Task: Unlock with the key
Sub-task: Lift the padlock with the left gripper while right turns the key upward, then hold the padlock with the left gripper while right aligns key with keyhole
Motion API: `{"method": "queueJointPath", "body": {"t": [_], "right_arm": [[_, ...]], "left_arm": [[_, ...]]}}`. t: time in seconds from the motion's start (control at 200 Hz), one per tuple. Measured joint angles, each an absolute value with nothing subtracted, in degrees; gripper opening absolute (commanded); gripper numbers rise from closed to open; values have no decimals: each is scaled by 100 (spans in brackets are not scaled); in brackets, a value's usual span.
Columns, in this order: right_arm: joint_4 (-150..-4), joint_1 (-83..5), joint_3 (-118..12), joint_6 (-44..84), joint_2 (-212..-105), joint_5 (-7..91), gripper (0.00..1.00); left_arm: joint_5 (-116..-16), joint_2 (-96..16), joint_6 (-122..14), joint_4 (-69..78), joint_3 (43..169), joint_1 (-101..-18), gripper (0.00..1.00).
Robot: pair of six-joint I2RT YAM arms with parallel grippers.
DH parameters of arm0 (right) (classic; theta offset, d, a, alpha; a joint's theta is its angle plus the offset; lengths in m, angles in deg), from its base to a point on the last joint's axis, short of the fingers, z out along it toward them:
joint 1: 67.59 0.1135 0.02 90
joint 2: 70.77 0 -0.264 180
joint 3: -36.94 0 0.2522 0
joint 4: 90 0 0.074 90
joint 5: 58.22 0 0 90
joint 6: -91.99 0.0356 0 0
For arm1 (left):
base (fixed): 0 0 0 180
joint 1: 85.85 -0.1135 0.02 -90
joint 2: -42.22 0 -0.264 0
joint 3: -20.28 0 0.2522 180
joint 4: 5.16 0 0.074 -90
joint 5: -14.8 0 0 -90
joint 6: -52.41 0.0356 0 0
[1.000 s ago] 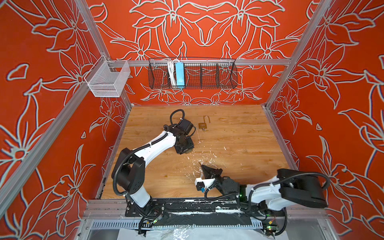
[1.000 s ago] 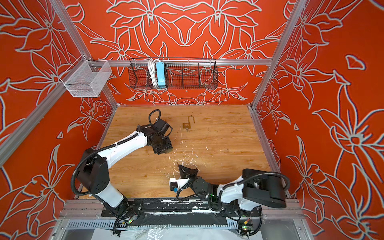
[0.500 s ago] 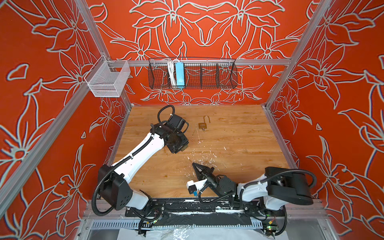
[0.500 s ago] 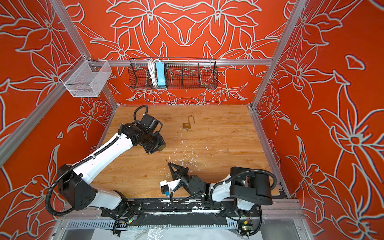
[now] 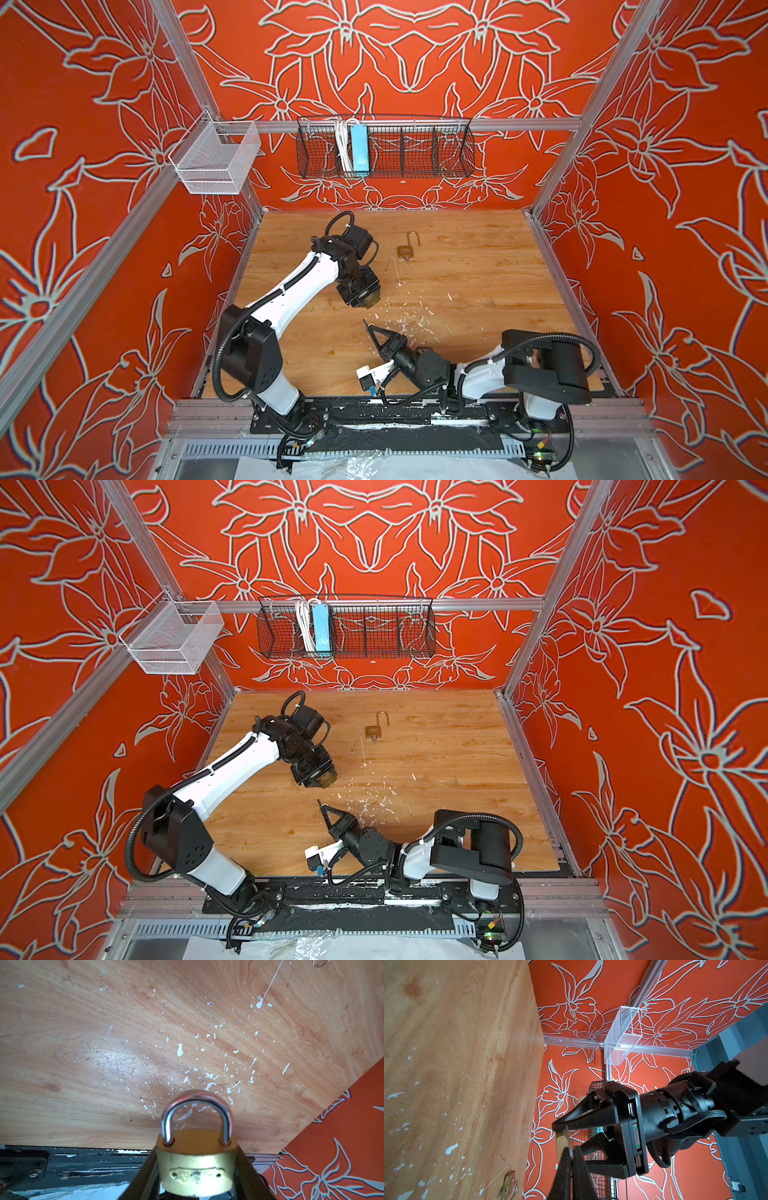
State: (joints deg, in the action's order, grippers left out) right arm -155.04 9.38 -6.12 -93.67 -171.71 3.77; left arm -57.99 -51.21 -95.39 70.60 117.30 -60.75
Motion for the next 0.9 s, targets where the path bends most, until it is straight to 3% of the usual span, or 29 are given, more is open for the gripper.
{"method": "queueJointPath", "body": {"t": [0.896], "right_arm": [[-15506, 621, -612, -9915, -16964, 115, 0]], "left_arm": [[-6480, -5635, -8945, 8009, 12694, -5636, 0]]}}
